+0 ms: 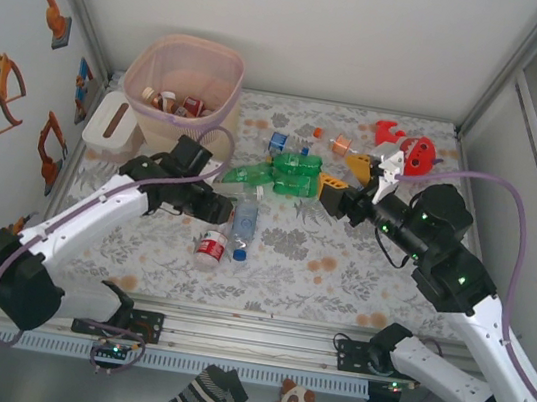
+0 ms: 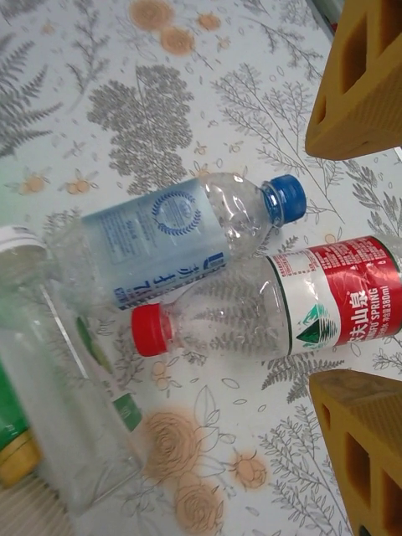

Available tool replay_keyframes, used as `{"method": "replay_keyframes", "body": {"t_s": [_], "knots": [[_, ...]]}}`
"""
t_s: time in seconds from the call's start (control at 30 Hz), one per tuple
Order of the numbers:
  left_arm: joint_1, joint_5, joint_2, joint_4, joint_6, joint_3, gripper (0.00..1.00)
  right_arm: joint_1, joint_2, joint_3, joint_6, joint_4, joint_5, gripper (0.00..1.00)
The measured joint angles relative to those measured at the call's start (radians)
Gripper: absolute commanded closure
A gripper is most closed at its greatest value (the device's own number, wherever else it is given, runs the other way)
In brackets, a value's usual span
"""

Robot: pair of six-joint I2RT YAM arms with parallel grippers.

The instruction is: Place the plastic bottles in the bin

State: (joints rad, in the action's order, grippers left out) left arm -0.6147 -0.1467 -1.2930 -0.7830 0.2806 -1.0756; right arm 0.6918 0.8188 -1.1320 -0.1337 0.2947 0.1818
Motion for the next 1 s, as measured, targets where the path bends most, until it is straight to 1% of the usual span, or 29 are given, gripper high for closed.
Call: {"method": "replay_keyframes", "body": {"t_s": [0.37,0.6,1.0], "knots": [[0.000,-0.027,-0.156,-0.009,0.000,0.075,0.33,0.000,-0.002,0.000,0.000,0.004,-0.002,0.33],[0.001,-0.035,-0.191,0.001,0.000,0.120,0.30,0.000,-0.002,0.000,0.000,0.005,-0.012,0.33],[0.045,-0.039,-0.237,0.067,0.000,0.177,0.32,0.000,-0.002,0.000,0.001,0.005,-0.015,0.32]]}}
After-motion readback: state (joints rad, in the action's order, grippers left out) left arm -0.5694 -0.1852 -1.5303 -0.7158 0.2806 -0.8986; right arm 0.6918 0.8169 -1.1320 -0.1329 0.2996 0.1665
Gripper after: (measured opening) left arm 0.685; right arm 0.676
